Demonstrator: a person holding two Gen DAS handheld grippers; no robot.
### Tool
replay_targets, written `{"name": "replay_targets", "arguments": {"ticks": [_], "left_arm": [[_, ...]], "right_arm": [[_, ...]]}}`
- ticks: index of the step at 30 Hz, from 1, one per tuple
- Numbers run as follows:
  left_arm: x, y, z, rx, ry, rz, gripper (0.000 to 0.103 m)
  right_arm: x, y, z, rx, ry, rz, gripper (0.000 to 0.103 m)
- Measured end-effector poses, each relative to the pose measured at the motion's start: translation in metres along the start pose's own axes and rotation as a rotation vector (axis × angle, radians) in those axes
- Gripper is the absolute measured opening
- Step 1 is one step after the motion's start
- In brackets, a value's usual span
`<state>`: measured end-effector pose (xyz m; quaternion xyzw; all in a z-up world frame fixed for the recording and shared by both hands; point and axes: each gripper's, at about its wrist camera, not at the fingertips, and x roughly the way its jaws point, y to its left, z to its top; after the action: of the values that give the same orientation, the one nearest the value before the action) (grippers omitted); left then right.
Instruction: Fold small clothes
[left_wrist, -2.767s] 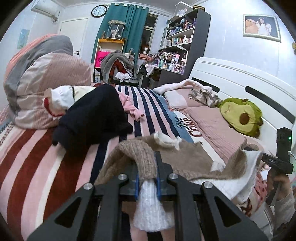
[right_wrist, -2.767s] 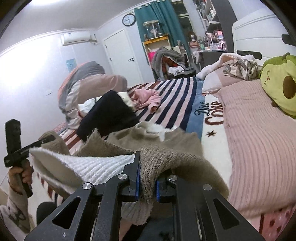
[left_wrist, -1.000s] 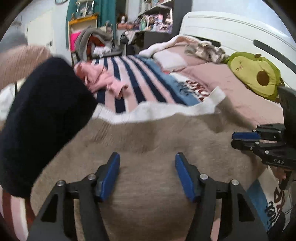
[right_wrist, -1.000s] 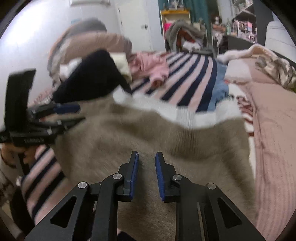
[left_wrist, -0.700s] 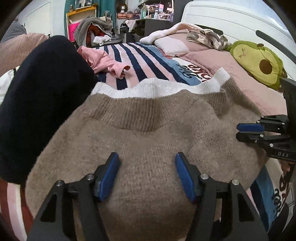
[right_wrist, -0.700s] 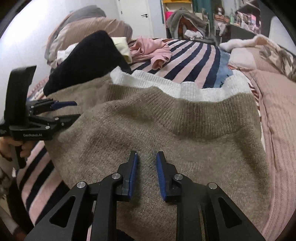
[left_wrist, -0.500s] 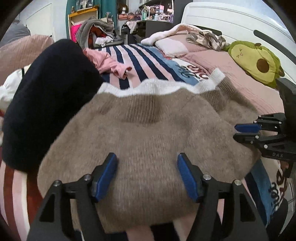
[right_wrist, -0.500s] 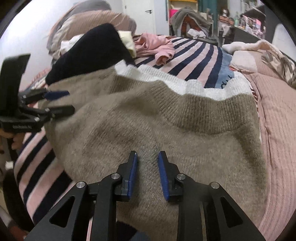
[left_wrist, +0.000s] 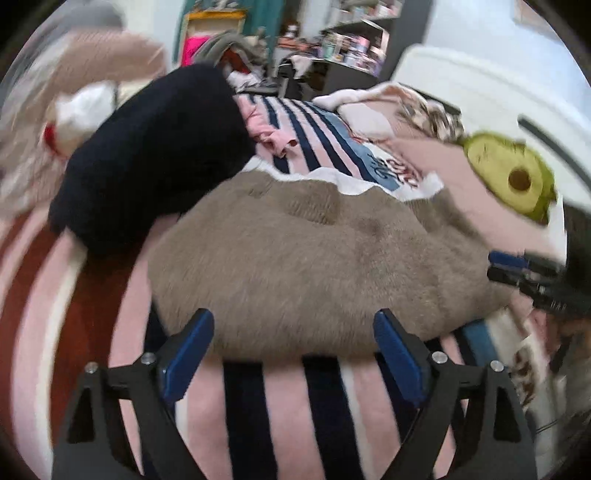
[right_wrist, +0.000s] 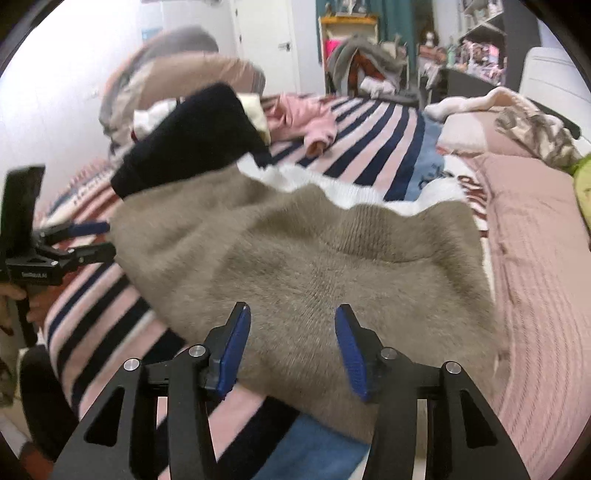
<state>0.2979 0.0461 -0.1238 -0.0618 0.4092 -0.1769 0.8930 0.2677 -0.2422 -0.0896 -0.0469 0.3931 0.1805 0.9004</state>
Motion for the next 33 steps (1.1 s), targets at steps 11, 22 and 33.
{"name": "replay_targets", "arguments": {"ticks": [11, 22, 33], "left_arm": [[0.012, 0.046, -0.025, -0.375, -0.031, -0.190, 0.086], [0.068, 0.049, -0.027, -0.603, -0.049, -0.273, 0.086], [0.056, 0.003, 0.021, -0.330, -0.128, -0.068, 0.035]], "right_arm": [[0.004, 0.015, -0.032, -0.018, 0.019, 0.007, 0.043], [0.021, 0.011, -0.037, -0.003, 0.029, 0.041, 0.045], [0.029, 0.007, -0.041, 0.014, 0.045, 0.071, 0.045]]}}
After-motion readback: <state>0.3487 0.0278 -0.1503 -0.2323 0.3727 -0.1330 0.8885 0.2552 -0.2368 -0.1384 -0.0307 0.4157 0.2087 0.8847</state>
